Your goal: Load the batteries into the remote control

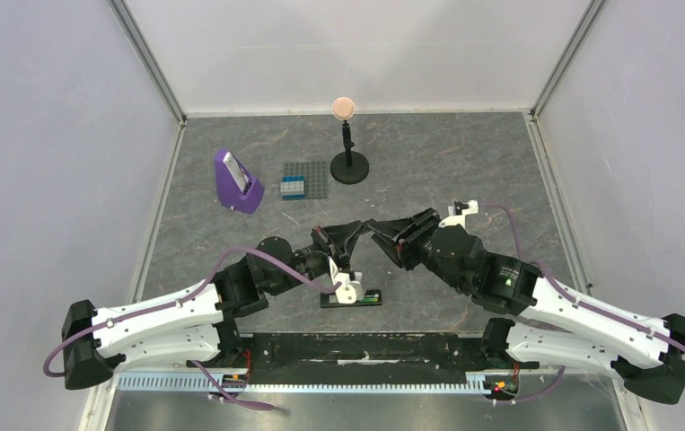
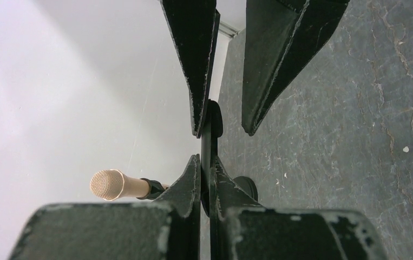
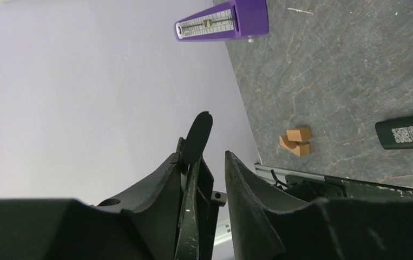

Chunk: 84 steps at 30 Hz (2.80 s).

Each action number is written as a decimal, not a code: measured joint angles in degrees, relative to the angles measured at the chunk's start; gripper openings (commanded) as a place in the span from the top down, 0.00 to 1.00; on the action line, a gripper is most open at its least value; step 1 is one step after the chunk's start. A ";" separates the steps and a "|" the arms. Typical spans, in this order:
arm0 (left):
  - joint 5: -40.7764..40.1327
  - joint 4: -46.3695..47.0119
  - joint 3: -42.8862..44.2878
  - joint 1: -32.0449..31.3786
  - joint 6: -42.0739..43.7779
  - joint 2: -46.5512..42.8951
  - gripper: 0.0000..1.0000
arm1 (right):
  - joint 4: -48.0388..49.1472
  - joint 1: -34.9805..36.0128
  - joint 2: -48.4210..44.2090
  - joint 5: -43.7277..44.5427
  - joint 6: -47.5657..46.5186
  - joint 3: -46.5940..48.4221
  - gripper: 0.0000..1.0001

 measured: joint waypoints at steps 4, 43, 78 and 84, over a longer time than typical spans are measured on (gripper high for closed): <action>-0.17 0.26 -0.55 -0.13 0.00 -0.33 0.98 | 1.36 0.00 -0.20 1.51 1.92 -1.03 0.66; -2.05 -1.44 -4.22 -1.90 -28.46 -6.93 0.24 | 16.57 -2.40 -4.76 5.64 5.03 -10.64 1.00; -14.29 2.12 -3.78 0.66 -118.77 -1.79 0.27 | 23.56 -2.84 -11.34 5.35 -8.55 -19.76 1.00; -12.79 6.88 -6.29 5.09 -122.55 -1.95 0.42 | 24.81 -2.84 -11.61 2.43 -7.06 -21.49 1.00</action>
